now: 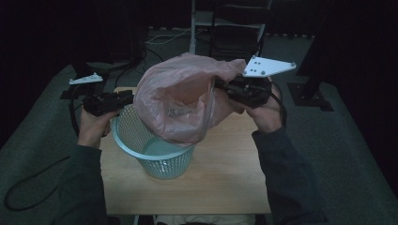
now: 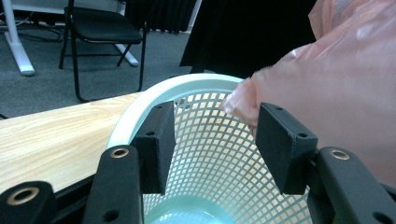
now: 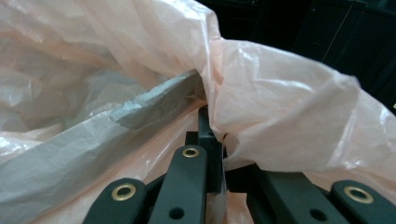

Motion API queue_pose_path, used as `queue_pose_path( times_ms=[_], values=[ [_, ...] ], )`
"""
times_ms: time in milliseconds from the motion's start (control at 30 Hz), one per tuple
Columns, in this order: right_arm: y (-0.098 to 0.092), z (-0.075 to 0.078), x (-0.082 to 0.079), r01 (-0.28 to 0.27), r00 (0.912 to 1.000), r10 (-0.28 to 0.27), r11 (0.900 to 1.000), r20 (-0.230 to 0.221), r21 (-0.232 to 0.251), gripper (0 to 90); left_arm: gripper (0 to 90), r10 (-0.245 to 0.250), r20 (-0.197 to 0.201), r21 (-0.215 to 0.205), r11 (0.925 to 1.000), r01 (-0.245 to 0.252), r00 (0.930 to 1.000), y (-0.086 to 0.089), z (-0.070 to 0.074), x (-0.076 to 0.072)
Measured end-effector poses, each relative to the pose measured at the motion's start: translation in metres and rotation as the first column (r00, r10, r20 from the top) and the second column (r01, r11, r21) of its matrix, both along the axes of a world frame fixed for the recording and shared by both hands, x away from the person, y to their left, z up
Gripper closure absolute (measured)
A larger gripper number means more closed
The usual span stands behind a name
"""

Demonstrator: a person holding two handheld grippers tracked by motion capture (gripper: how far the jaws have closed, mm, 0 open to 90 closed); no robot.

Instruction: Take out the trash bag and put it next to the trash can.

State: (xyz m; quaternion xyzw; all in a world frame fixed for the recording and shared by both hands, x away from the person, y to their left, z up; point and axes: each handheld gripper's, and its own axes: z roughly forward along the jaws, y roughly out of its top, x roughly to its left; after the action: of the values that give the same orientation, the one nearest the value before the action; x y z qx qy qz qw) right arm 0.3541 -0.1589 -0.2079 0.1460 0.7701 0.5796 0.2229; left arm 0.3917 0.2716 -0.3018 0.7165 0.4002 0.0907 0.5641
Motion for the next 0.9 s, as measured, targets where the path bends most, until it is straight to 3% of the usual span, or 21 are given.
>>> queue_pose_path(
  times_ms=[233,467,833,900],
  values=[
    [-0.02,0.0,-0.002,0.006,1.0,-0.006,1.0,-0.004,0.023,87.5,47.5,-0.002,-0.001,0.002,1.0,0.002,1.0,-0.001,0.0,0.001],
    [-0.034,0.011,-0.007,0.017,0.9997,-0.018,0.999,0.014,0.051,87.5,47.5,0.0,-0.001,-0.003,1.0,0.0,1.0,-0.001,0.001,0.001],
    [-0.044,0.021,-0.014,0.035,0.9981,-0.036,0.999,0.05,0.035,87.5,47.5,0.003,-0.001,-0.005,1.0,-0.003,1.0,0.001,0.001,0.0],
    [-0.053,0.023,-0.017,0.039,0.9977,-0.042,0.998,0.053,0.052,87.5,47.5,0.006,-0.001,-0.005,1.0,-0.006,1.0,0.003,0.001,0.0]
  ],
)
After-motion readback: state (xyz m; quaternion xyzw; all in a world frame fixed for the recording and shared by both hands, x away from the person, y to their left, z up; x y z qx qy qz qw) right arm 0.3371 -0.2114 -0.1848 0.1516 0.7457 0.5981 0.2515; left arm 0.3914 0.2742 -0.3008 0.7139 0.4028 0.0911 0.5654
